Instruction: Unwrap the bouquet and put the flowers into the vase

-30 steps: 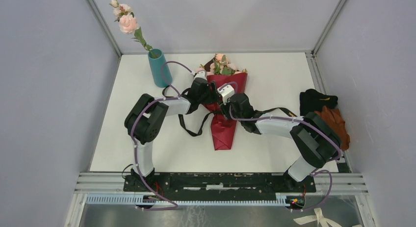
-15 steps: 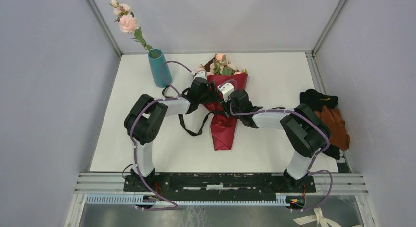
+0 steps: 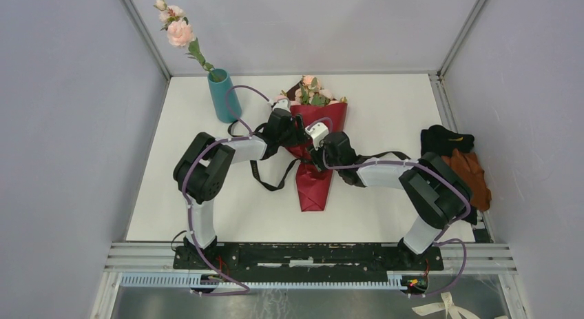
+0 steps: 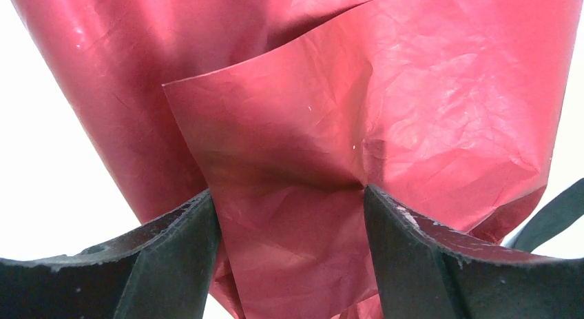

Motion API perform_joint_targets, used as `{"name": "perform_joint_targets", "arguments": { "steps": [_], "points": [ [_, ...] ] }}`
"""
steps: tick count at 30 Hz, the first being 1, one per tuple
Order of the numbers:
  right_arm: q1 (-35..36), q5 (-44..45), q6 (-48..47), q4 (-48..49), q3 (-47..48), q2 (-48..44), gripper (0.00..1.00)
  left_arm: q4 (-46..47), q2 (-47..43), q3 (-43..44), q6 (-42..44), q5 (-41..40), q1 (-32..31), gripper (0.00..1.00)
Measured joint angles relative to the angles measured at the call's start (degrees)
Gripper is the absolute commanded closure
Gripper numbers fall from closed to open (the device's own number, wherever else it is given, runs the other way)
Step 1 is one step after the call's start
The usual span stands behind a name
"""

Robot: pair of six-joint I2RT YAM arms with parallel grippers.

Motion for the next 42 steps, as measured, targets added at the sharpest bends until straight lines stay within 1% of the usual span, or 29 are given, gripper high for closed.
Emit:
{"name": "perform_joint_targets", "arguments": {
  "steps": [10, 12, 13, 14, 15, 17, 18, 25, 29, 32, 37, 42],
  "points": [
    [0.4, -0.3, 0.0, 0.0, -1.0, -1.0, 0.52, -0.2, 0.1, 0.7, 0.0, 0.5, 0.0, 0.21],
    [0.4, -0.3, 0.0, 0.0, -1.0, -0.7, 0.53, -0.3, 0.2, 0.8, 0.0, 0.7, 0.0, 0.21],
    [0.4, -0.3, 0.0, 0.1, -1.0, -0.5, 0.58, -0.4, 0.2, 0.9, 0.0, 0.7, 0.0, 0.21],
    [0.4, -0.3, 0.0, 0.2, -0.9, -0.1, 0.67, -0.4, 0.2, 0.9, 0.0, 0.7, 0.0, 0.21],
    [0.5, -0.2, 0.0, 0.4, -0.9, 0.3, 0.79, -0.4, 0.2, 0.9, 0.0, 0.8, 0.0, 0.21],
    [0.6, -0.2, 0.1, 0.9, -0.7, 1.3, 0.97, -0.4, 0.2, 0.9, 0.0, 0.9, 0.0, 0.21],
    [0.6, -0.2, 0.2, 1.1, -0.6, 1.8, 1.0, -0.4, 0.2, 0.9, 0.0, 1.1, 0.0, 0.21],
    [0.7, 0.4, 0.4, 1.3, -0.5, 1.9, 1.0, -0.5, 0.2, 0.9, 0.0, 1.2, 0.0, 0.21],
    [0.7, 0.8, 0.4, 0.2, -0.6, 0.3, 1.0, -0.9, 0.2, 1.0, 0.0, 1.1, 0.0, 0.21],
    [0.7, 1.4, 0.4, -0.3, -1.6, -3.3, 1.0, -0.9, 0.2, 1.0, 0.0, 1.1, 0.0, 0.21],
    [0.7, 2.6, 0.4, -0.2, -4.9, -12.0, 1.0, -1.0, 0.2, 1.0, 0.0, 1.1, 0.0, 0.21],
    [0.7, 4.8, 0.1, -0.4, -7.2, -16.7, 1.0, -1.0, 0.2, 1.0, 0.0, 1.0, 0.0, 0.21]
  ]
}}
